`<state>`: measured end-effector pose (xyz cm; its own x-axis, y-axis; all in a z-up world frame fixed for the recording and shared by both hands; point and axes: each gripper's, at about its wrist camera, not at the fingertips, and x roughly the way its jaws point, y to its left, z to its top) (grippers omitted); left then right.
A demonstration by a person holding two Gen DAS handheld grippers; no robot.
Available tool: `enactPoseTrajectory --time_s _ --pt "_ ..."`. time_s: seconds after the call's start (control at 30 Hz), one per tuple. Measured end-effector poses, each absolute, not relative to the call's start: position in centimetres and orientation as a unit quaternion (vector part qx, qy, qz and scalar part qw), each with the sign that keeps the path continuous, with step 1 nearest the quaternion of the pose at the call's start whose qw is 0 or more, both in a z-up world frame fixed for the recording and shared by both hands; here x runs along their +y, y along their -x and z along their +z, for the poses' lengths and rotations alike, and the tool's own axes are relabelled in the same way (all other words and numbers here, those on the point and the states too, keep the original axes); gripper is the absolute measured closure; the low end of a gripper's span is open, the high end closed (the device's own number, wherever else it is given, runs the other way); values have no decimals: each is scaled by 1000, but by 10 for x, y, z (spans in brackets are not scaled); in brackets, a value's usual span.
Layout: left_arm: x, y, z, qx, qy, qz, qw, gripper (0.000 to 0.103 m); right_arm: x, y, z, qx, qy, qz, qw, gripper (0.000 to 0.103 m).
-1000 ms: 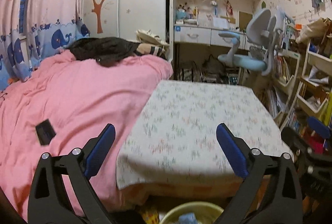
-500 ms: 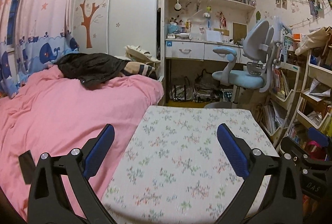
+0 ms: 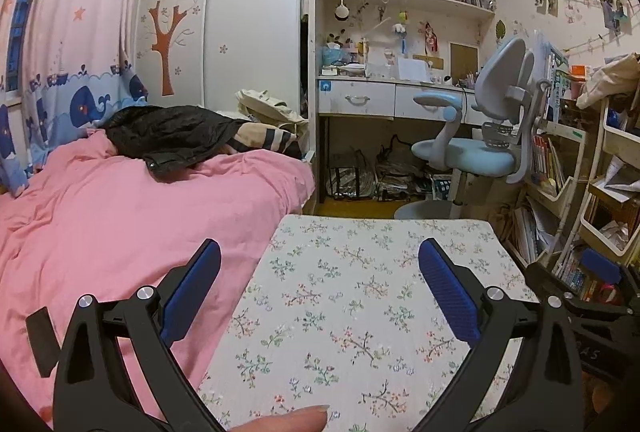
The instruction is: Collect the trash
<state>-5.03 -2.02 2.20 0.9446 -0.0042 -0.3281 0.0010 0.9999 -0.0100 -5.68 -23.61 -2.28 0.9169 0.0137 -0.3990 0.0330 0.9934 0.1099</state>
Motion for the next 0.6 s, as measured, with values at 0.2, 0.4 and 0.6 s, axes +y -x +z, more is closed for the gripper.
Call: enactPoseTrajectory --time_s 0.2,0.4,0.6 --pt "-20 42 20 165 -1 -7 986 8 -245 32 -36 244 -74 -7 967 8" --pt "-18 20 15 199 4 0 980 7 -253 6 -55 293 -72 -18 953 8" --pt "-13 11 9 219 0 9 976 7 -261 -27 -85 358 -58 -31 932 8"
